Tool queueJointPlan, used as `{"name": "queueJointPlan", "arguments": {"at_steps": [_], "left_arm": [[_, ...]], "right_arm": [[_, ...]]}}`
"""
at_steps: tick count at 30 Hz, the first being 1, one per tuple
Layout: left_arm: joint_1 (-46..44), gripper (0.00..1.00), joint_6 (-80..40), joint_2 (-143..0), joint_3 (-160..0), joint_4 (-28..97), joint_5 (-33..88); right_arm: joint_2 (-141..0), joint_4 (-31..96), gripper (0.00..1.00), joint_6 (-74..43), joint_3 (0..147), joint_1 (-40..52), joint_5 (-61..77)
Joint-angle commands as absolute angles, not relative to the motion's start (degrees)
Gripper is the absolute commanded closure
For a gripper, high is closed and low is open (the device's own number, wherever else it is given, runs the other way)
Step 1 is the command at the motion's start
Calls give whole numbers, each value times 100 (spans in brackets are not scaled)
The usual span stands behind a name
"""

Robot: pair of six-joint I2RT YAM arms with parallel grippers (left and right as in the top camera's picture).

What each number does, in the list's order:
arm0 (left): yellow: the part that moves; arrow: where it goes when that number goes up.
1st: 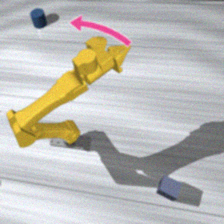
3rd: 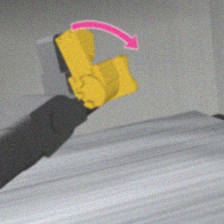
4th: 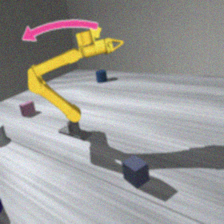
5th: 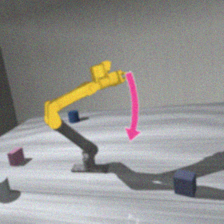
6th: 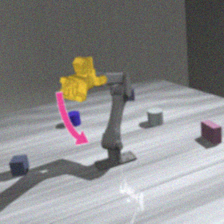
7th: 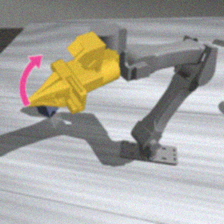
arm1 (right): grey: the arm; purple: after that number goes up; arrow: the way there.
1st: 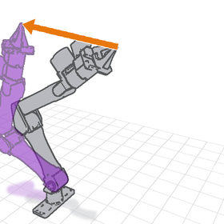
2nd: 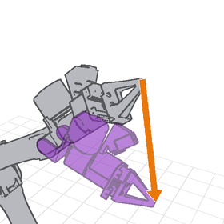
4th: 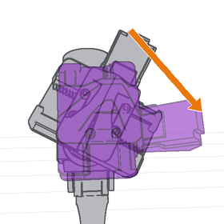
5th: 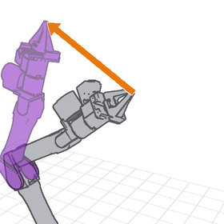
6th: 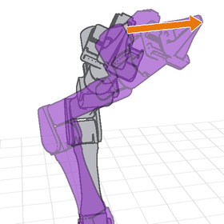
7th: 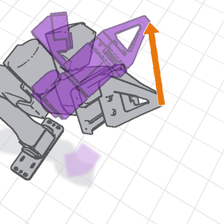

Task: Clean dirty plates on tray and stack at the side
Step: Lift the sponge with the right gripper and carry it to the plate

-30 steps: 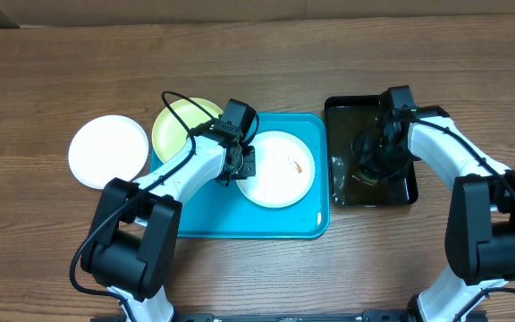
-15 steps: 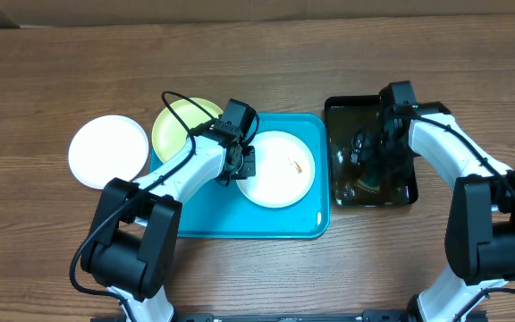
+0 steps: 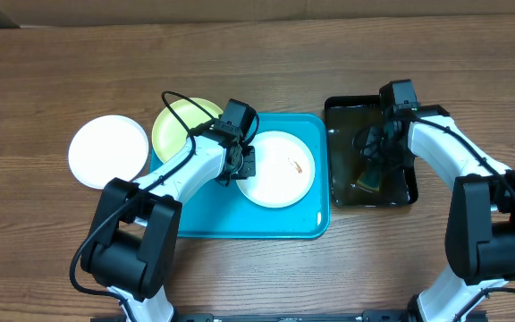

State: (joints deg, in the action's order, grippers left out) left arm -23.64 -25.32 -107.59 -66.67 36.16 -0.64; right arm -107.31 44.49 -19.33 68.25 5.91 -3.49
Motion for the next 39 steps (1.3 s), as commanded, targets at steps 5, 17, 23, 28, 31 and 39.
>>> {"name": "queueJointPlan", "arguments": {"at_steps": [5, 17, 23, 28, 31, 39], "left_arm": [[-2408, 73, -2460, -10847, -6615, 3592, 3], [-2408, 70, -2462, -10847, -6615, 3592, 5], [-2408, 71, -2462, -10847, -6615, 3590, 3], [-2408, 77, -2462, -10847, -6615, 3590, 3], [-2408, 87, -2462, -10847, -6615, 3594, 3], [-2405, 93, -2460, -10847, -6615, 3601, 1]], "right_arm": [[-10661, 4464, 51, -1942, 7043, 541, -228], [-10661, 6123, 0, -1588, 7730, 543, 263], [-10663, 5723, 0, -1970, 7118, 545, 209], [-10663, 5404, 0, -1979, 6858, 545, 298], [-10663, 5404, 0, -1977, 6851, 545, 314], [-10663, 5433, 96, -1957, 6851, 550, 311]]}}
